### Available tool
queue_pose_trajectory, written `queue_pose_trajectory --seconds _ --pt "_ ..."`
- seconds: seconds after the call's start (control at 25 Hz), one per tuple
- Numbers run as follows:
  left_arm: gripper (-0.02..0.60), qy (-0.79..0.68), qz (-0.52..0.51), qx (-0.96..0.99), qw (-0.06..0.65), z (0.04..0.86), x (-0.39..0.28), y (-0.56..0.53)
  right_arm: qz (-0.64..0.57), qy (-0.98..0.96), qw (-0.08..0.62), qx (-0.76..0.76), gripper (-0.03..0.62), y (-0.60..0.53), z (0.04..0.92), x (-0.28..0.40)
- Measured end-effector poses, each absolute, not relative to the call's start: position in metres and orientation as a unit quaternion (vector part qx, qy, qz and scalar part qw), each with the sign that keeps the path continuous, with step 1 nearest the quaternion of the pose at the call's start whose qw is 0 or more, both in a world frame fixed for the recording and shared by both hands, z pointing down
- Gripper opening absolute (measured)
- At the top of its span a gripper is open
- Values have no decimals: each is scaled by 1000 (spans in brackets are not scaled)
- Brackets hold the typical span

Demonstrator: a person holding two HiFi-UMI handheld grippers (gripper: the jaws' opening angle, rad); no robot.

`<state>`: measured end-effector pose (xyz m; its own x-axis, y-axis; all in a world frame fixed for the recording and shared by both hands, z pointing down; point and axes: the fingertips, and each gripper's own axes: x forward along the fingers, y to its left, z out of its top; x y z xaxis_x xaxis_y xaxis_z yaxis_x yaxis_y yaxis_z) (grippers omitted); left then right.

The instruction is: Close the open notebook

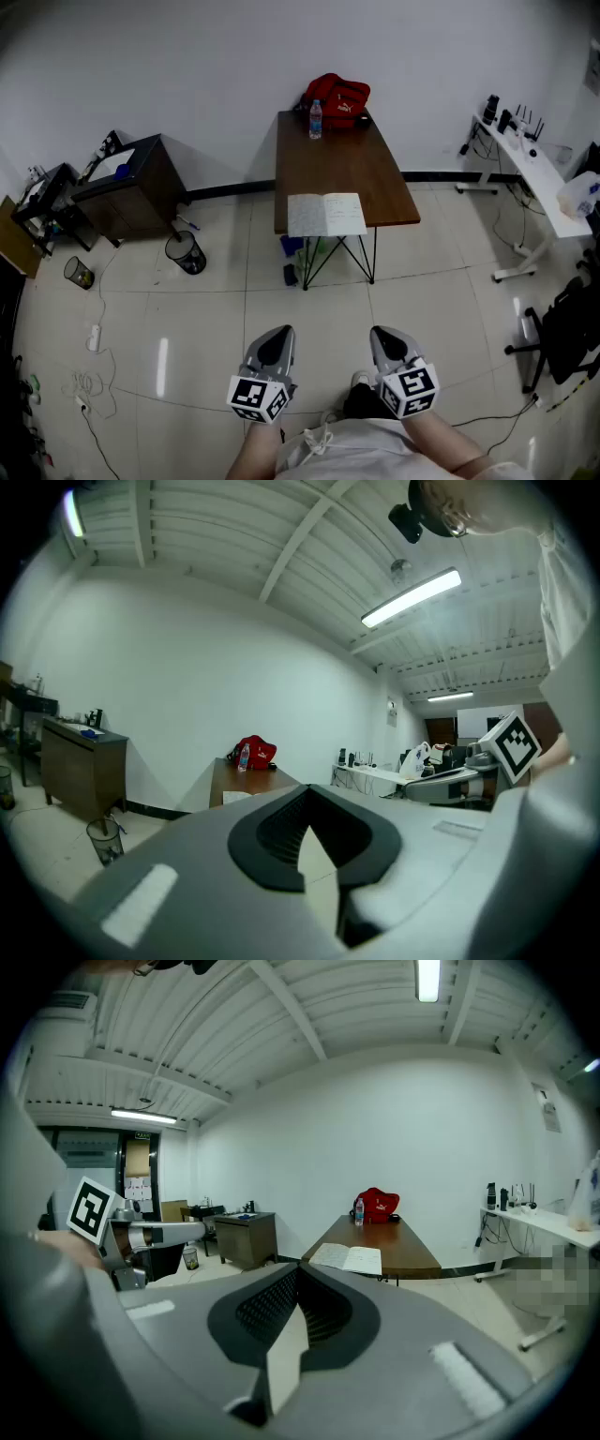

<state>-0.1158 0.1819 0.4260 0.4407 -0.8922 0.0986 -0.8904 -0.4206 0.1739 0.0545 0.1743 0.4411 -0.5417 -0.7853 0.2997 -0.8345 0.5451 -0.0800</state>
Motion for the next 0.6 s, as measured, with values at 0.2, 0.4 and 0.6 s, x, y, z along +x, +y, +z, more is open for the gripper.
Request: queue_pose_trajectory --seconds 0.2,0.4,0.6 --pt "6 -536 -3 837 109 439 -124 146 111 -873 111 462 8 134 450 49" --pt "6 -546 5 829 117 449 -124 95 123 -875 107 455 8 78 461 51" --pt "6 -561 16 819 122 453 -116 20 123 -880 106 446 8 -3 460 67"
